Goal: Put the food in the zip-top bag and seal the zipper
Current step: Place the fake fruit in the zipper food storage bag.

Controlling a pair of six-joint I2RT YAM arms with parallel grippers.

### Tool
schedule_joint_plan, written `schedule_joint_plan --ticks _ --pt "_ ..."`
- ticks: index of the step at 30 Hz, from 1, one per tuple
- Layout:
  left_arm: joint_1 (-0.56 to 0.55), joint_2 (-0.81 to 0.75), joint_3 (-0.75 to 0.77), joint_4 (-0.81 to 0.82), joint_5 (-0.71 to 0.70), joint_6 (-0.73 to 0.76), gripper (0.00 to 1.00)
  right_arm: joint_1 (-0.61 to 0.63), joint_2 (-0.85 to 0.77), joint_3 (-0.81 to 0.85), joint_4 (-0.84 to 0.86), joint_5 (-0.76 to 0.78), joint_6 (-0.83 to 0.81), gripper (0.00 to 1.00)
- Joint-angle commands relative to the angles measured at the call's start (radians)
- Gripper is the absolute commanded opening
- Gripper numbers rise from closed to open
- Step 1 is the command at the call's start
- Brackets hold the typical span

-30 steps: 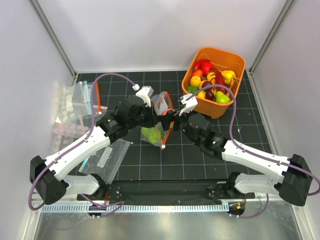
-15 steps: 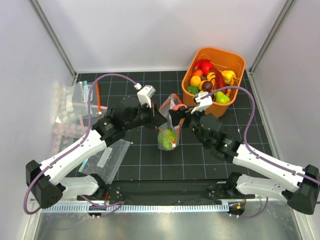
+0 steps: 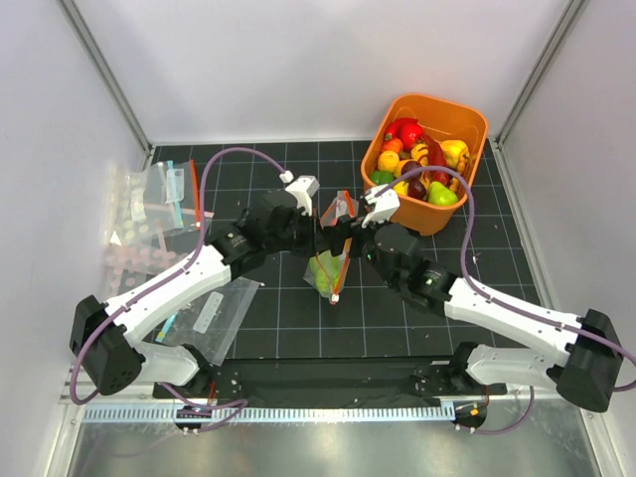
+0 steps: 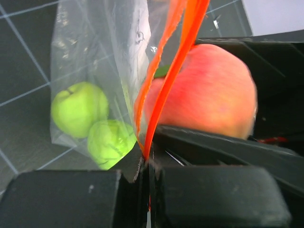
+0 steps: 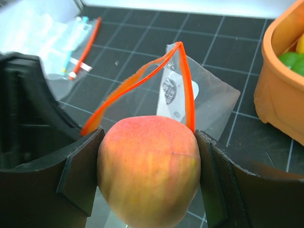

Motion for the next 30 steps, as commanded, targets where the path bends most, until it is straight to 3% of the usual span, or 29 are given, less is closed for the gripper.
schedule_joint_plan --ticks 1,6,9,14,17,24,30 --pt "-0.002 -0.022 0.042 0.017 -0.003 -0.011 0.00 0.001 0.044 0.049 0.038 -0.014 0.027 0.40" --pt "-0.002 -0.039 0.038 0.015 -0.015 -0.010 0.00 0.001 0.054 0.062 0.005 0.034 0.033 0.56" --pt "-0.002 -0.038 0.036 0.015 -0.021 -0.013 0.00 0.001 0.041 0.061 0.000 0.031 0.039 0.72" --pt "-0.001 -0.018 0.041 0.018 -0.001 -0.023 0.00 0.001 0.031 0.075 -0.043 0.054 0.050 0.74" --pt "0.005 -0.007 0.042 0.017 0.008 -0.031 0.00 0.001 0.031 0.095 -0.081 0.068 0.063 0.87" --pt "0.030 -0.019 0.021 0.032 0.010 -0.052 0.00 0.001 0.047 0.121 -0.113 0.060 0.085 0.93" --pt "0.045 0.002 0.019 0.041 0.057 -0.072 0.00 0.001 0.069 0.138 -0.146 0.052 0.097 0.91"
